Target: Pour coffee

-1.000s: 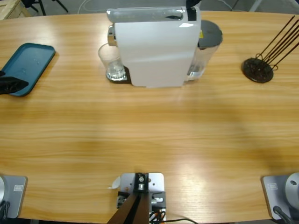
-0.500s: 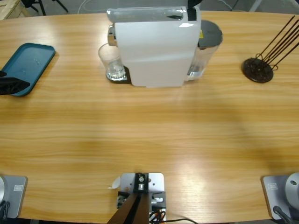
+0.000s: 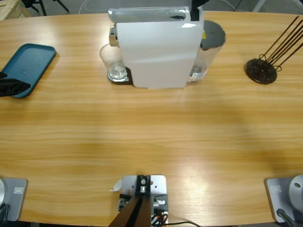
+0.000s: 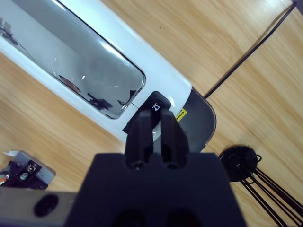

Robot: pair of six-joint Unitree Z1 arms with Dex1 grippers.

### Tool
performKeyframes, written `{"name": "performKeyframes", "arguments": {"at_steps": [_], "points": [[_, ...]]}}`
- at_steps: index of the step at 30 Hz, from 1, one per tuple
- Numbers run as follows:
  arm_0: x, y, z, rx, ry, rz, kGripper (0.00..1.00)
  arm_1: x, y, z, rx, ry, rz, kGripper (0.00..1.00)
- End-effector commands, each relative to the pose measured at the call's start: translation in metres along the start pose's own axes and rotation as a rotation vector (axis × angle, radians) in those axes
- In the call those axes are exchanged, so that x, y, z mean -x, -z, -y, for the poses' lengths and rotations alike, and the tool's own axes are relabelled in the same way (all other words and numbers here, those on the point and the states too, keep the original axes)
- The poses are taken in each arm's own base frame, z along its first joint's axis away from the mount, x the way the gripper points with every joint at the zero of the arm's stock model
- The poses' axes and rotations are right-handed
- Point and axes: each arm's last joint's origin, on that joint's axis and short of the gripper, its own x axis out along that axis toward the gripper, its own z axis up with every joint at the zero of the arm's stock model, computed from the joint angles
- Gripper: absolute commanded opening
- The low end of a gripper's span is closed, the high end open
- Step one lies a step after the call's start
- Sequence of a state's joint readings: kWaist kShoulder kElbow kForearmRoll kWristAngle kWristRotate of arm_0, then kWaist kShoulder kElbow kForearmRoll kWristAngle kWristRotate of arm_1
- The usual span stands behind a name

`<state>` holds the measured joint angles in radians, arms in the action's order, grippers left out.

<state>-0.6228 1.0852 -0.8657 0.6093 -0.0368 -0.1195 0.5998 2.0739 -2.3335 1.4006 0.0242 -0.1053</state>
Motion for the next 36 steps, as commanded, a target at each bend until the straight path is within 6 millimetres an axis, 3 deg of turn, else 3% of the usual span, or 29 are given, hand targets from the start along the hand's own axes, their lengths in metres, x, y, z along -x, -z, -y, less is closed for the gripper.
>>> {"name": "performKeyframes", "arguments": {"at_steps": [1, 6, 13, 16, 25, 36], "points": [[-0.008, 0.000, 0.000, 0.018, 0.011, -0.034, 0.931, -0.037, 0.007, 0.008, -0.012, 0.005, -0.113, 0.000], [-0.008, 0.000, 0.000, 0.017, 0.011, -0.035, 0.931, -0.037, 0.005, 0.007, -0.008, 0.006, -0.104, 0.000], [-0.009, -0.001, 0.000, 0.017, 0.015, -0.038, 0.931, 0.037, 0.003, 0.009, -0.001, 0.106, 0.081, 0.000], [-0.009, -0.001, 0.000, 0.018, 0.021, -0.038, 0.931, 0.048, 0.008, 0.008, -0.002, 0.118, 0.092, 0.000], [-0.006, 0.000, 0.000, 0.017, 0.016, -0.023, 0.996, 0.038, 0.006, 0.008, -0.002, 0.098, 0.073, 0.000], [-0.007, 0.000, 0.000, 0.017, 0.018, -0.029, 0.939, -0.018, -0.007, -0.004, 0.026, 0.026, -0.038, 0.000]]}}
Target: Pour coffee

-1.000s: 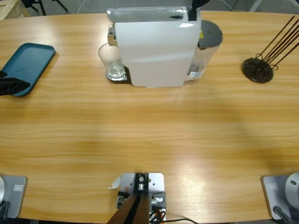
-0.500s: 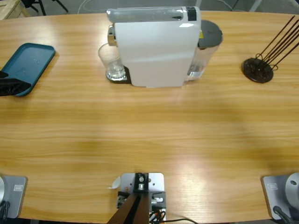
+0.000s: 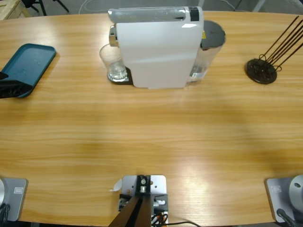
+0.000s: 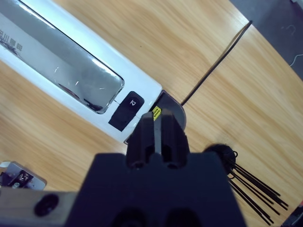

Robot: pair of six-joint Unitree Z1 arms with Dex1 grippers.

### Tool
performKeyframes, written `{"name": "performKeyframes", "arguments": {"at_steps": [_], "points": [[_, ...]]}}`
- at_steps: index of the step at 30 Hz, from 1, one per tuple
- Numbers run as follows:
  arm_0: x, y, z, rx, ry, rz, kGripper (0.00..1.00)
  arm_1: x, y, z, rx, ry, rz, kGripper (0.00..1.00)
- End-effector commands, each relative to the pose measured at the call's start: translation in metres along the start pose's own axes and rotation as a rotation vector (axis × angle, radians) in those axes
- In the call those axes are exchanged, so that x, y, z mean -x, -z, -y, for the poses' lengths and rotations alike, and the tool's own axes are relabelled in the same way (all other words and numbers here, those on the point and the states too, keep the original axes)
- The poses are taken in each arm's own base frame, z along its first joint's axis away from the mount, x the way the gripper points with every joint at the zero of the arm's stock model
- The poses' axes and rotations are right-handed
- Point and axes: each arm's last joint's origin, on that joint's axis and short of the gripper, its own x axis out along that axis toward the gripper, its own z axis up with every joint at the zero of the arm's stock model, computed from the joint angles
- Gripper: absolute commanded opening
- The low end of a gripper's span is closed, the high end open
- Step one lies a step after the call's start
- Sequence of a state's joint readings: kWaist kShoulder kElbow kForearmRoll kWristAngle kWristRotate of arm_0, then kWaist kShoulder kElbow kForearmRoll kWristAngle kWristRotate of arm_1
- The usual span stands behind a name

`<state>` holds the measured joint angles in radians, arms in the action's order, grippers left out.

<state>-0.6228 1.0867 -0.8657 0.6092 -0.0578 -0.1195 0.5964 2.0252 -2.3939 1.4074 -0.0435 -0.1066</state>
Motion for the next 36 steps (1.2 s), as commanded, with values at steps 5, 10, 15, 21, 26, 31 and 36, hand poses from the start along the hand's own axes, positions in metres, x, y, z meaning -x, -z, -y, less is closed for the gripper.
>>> {"name": "performKeyframes", "arguments": {"at_steps": [5, 10, 15, 21, 26, 31, 36], "points": [[-0.006, 0.000, -0.001, 0.018, -0.001, -0.025, 0.931, -0.064, -0.002, -0.013, 0.033, -0.055, -0.151, 0.000], [-0.007, 0.000, -0.001, 0.018, -0.001, -0.025, 0.931, -0.071, -0.001, -0.014, 0.031, -0.063, -0.171, 0.000], [-0.007, 0.000, -0.001, 0.018, -0.001, -0.027, 0.931, -0.072, 0.000, -0.016, 0.032, -0.066, -0.175, 0.000], [-0.008, -0.001, -0.001, 0.018, 0.001, -0.029, 0.931, -0.069, 0.001, -0.017, 0.033, -0.060, -0.171, 0.000], [-0.008, -0.001, -0.001, 0.018, 0.003, -0.028, 0.946, 0.000, -0.008, -0.005, 0.015, 0.046, 0.017, 0.000], [-0.007, -0.001, -0.001, 0.018, 0.003, -0.026, 0.996, 0.013, -0.001, -0.001, 0.004, 0.055, 0.016, 0.379], [-0.008, -0.001, -0.001, 0.018, 0.003, -0.027, 0.996, 0.011, -0.001, -0.002, -0.008, 0.051, 0.014, 0.403]]}}
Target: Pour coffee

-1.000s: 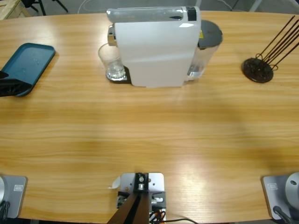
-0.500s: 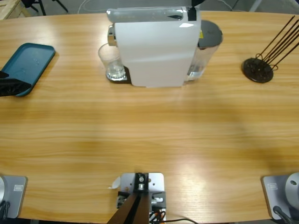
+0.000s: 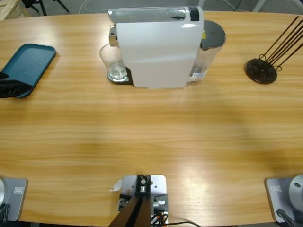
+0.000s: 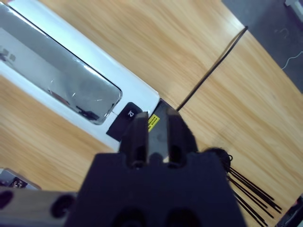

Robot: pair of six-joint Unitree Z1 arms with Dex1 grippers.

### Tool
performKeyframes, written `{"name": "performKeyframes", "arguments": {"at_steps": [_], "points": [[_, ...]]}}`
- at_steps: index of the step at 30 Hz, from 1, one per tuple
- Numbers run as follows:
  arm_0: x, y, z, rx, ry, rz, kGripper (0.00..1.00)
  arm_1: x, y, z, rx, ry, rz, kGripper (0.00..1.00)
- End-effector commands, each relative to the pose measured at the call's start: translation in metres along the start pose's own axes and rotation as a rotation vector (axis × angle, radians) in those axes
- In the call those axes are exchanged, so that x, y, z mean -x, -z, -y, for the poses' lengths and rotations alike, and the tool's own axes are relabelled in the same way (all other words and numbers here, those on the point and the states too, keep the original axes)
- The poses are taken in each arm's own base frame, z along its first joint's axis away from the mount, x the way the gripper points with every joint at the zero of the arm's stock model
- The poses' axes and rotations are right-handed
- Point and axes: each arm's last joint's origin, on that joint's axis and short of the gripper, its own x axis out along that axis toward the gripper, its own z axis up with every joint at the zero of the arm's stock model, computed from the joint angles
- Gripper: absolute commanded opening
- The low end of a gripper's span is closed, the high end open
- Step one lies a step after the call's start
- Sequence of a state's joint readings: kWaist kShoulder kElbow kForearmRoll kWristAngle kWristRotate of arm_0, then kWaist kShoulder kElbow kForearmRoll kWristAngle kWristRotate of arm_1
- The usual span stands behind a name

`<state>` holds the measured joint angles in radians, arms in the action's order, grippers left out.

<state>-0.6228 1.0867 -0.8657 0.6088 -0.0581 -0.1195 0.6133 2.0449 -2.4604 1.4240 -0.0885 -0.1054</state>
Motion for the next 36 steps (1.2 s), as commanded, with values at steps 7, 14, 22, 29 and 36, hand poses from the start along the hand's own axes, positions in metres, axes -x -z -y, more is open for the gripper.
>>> {"name": "performKeyframes", "arguments": {"at_steps": [7, 14, 22, 29, 36], "points": [[-0.008, -0.001, -0.001, 0.018, 0.003, -0.028, 0.996, 0.005, 0.005, 0.002, -0.018, 0.008, -0.018, 0.407], [-0.008, -0.001, -0.001, 0.017, 0.005, -0.028, 0.996, -0.012, 0.004, -0.004, -0.013, -0.038, -0.063, 0.000], [-0.009, 0.000, -0.001, 0.018, 0.004, -0.031, 0.996, -0.037, -0.003, -0.017, 0.019, -0.053, -0.099, 0.000], [-0.010, 0.000, -0.001, 0.018, 0.003, -0.031, 0.996, -0.053, 0.000, -0.012, 0.006, -0.065, -0.144, 0.000], [-0.010, 0.000, -0.001, 0.018, 0.004, -0.033, 0.996, -0.065, 0.000, -0.014, 0.007, -0.076, -0.169, 0.000]]}}
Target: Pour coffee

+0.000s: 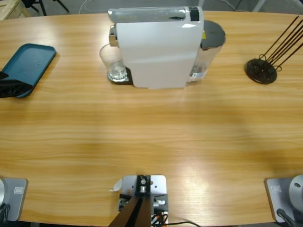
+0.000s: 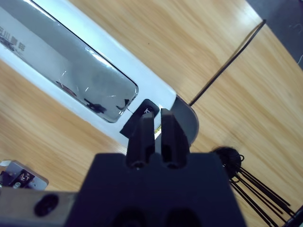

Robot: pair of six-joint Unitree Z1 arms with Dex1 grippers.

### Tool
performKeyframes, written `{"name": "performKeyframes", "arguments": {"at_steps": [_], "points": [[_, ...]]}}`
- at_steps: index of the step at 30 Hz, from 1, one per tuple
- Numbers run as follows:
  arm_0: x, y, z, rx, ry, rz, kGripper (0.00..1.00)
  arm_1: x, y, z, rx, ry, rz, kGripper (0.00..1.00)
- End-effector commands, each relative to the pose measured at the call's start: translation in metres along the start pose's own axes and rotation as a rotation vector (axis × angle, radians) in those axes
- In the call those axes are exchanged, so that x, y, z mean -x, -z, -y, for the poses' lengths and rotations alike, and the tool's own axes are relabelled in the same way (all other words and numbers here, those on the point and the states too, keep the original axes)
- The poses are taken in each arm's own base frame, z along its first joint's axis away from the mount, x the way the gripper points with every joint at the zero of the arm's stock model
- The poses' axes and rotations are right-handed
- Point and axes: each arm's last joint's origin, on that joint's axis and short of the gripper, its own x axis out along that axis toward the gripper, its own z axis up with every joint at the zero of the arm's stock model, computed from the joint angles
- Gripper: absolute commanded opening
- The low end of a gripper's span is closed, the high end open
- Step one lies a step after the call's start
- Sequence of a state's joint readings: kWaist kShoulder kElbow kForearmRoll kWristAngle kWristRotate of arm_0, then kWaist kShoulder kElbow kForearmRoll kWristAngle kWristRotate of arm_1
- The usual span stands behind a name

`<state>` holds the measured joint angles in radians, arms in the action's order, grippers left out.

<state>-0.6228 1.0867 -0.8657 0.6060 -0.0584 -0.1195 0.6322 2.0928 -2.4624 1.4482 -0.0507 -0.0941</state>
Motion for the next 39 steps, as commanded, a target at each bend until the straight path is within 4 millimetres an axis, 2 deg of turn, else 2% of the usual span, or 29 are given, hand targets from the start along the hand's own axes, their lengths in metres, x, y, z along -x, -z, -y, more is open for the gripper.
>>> {"name": "performKeyframes", "arguments": {"at_steps": [1, 12, 24, 39], "points": [[-0.010, 0.000, -0.001, 0.018, 0.003, -0.034, 0.996, -0.042, 0.000, 0.000, -0.004, -0.023, -0.109, 0.000], [-0.010, 0.000, -0.001, 0.018, 0.003, -0.032, 0.996, -0.056, 0.002, -0.002, -0.006, -0.040, -0.150, 0.000], [-0.011, 0.000, -0.001, 0.018, 0.004, -0.032, 0.991, -0.060, 0.006, -0.005, -0.009, -0.049, -0.173, 0.000], [-0.011, 0.000, -0.001, 0.018, 0.003, -0.033, 0.991, -0.085, 0.017, -0.028, 0.006, -0.075, -0.210, 0.000]]}}
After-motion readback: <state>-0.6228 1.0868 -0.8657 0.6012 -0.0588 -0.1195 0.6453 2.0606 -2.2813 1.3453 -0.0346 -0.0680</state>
